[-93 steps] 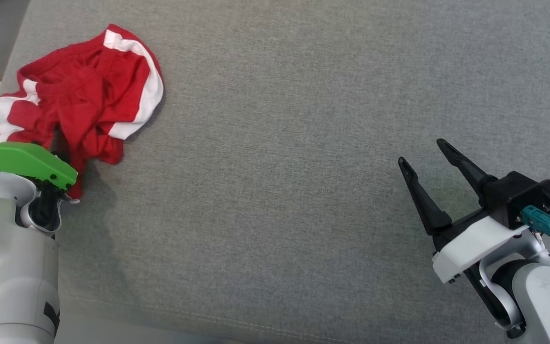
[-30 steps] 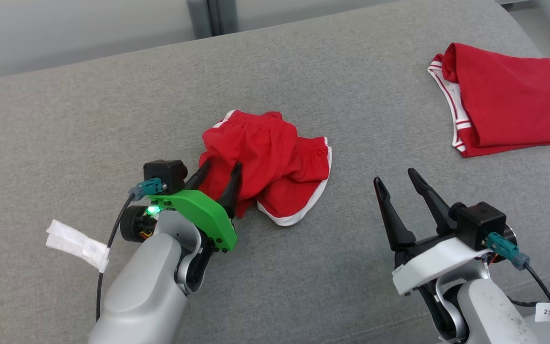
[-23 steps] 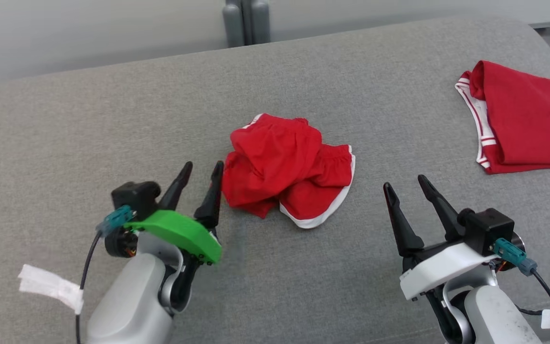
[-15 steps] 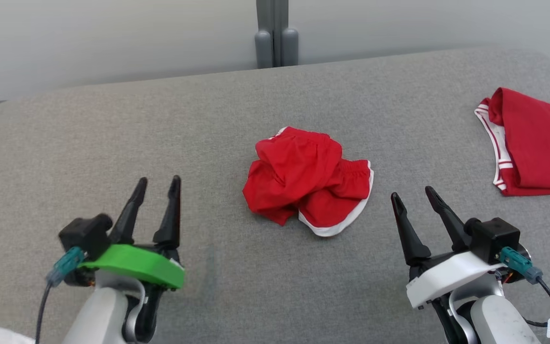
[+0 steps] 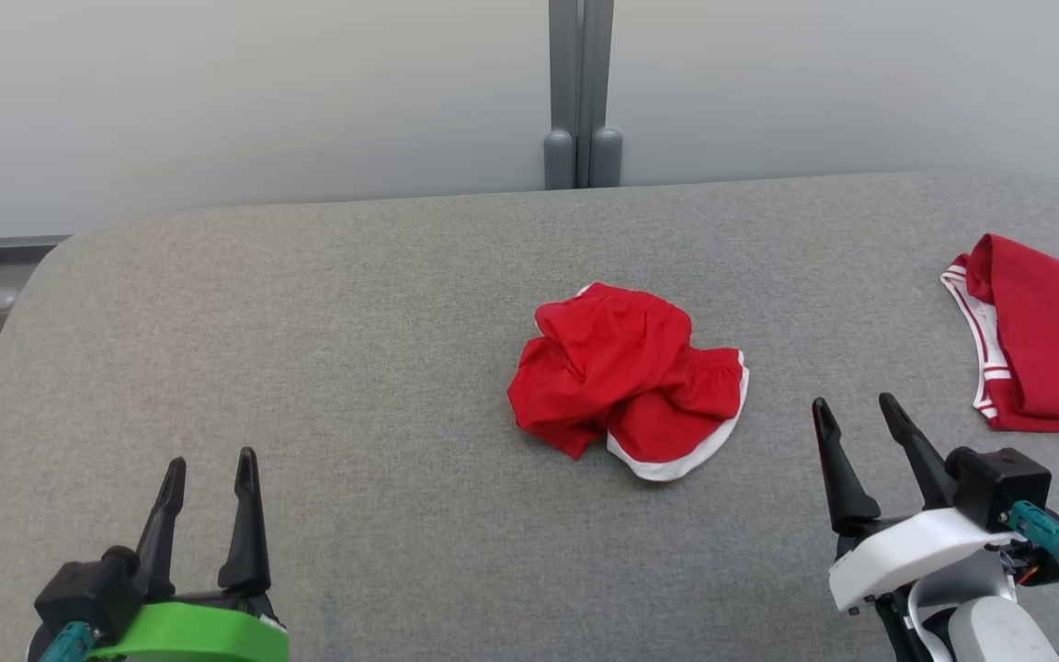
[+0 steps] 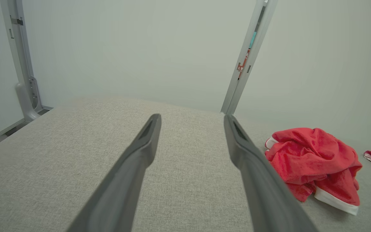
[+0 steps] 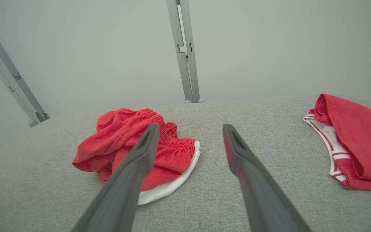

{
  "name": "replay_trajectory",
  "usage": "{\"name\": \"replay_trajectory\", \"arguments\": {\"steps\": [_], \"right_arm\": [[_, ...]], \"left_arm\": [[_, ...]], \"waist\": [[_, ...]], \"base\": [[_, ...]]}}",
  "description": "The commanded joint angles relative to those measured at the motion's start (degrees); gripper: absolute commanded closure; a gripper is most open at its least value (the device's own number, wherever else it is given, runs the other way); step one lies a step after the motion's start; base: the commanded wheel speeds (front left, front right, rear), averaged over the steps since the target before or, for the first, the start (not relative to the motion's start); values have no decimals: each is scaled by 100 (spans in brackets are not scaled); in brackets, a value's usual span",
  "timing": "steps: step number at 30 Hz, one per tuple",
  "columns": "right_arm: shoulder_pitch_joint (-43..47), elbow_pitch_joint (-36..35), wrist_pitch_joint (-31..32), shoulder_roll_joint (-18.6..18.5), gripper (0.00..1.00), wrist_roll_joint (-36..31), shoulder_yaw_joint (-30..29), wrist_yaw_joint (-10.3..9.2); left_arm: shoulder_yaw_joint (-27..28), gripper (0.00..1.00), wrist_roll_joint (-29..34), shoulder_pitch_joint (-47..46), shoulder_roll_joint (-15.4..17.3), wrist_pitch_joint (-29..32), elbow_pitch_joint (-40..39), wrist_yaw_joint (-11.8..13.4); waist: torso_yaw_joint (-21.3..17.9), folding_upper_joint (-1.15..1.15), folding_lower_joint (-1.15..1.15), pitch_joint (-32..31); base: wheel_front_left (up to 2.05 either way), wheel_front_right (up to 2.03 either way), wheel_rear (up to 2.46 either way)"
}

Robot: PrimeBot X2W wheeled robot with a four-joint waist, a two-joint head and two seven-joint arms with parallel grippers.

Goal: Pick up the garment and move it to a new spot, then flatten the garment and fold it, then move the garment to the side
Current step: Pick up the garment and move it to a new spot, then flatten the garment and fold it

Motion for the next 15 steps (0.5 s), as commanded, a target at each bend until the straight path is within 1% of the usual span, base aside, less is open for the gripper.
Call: {"name": "replay_trajectory", "arguments": {"steps": [1, 6, 15], "right_arm": [[61, 6, 26, 5, 0, -22, -38, -9], [12, 47, 82, -6, 0, -13, -87, -9], [-70, 101, 82, -7, 0, -20, -120, -9]], "left_arm": [[35, 0, 84, 152, -25, -14, 74, -26], [125, 0, 105, 137, -63, -14, 192, -48], [30, 0, 104, -93, -10, -16, 270, -51]], "waist": [[26, 0, 0, -22], [50, 0, 0, -10], [50, 0, 0, 13]], "base": [[0, 0, 0], [0, 0, 0], [0, 0, 0]]}}
